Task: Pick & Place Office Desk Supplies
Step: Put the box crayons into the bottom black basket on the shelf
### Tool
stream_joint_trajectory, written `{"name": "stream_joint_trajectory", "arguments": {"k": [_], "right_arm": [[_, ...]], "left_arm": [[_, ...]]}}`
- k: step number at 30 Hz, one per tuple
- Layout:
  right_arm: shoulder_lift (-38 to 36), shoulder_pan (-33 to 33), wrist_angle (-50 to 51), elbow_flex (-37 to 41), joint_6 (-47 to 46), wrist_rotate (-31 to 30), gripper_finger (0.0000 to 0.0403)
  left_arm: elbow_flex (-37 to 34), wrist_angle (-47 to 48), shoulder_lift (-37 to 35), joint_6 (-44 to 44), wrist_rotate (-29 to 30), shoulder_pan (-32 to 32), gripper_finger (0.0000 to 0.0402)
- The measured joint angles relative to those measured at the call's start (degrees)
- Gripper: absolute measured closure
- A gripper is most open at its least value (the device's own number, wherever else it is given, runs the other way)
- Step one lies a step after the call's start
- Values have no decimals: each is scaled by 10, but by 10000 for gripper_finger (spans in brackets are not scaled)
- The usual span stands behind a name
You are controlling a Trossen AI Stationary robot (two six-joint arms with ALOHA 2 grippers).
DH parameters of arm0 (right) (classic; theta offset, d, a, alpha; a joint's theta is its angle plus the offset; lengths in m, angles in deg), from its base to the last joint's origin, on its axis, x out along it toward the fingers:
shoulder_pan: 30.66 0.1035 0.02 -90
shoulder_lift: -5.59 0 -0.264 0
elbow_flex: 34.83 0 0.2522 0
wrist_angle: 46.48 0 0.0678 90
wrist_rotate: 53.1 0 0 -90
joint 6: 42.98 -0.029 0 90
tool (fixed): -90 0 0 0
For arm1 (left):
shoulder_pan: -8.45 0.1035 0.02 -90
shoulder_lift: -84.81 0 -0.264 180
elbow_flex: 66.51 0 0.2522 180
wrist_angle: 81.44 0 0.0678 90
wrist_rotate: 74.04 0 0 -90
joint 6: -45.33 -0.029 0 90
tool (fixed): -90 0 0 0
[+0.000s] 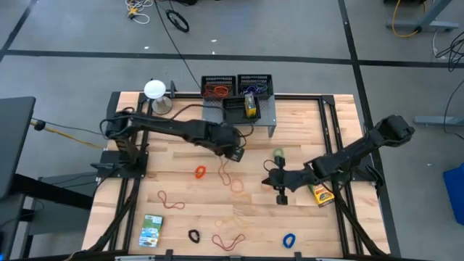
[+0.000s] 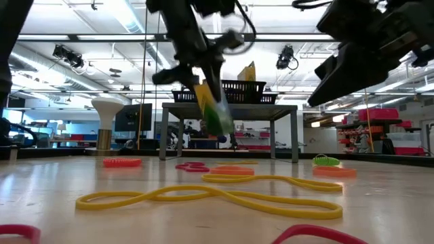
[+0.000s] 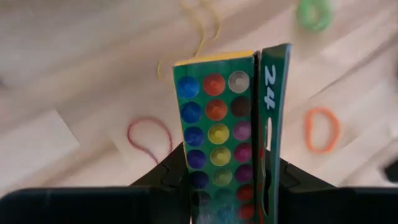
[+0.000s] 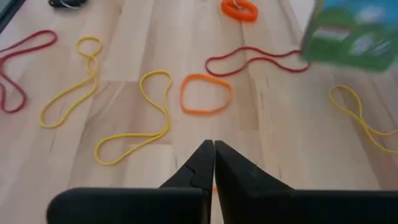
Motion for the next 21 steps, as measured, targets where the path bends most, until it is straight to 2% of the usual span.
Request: {"name": "stream_joint_trajectory", "arguments": {"k": [5,9,18,21], "right_arm": [[0,9,-1,0,-9,-3,398],[0,8,2,0,-28,-3,392],[0,8,10,0,-12,-1,395],[0,8,10,0,-9,-1,393]], "left_arm": [[0,-11,49,56,-54,5,287],[5,-38,71,76,-82,15,287],[22,-26,78,79,-57,25,287],[22,-24,78,84,-54,17,267]]}}
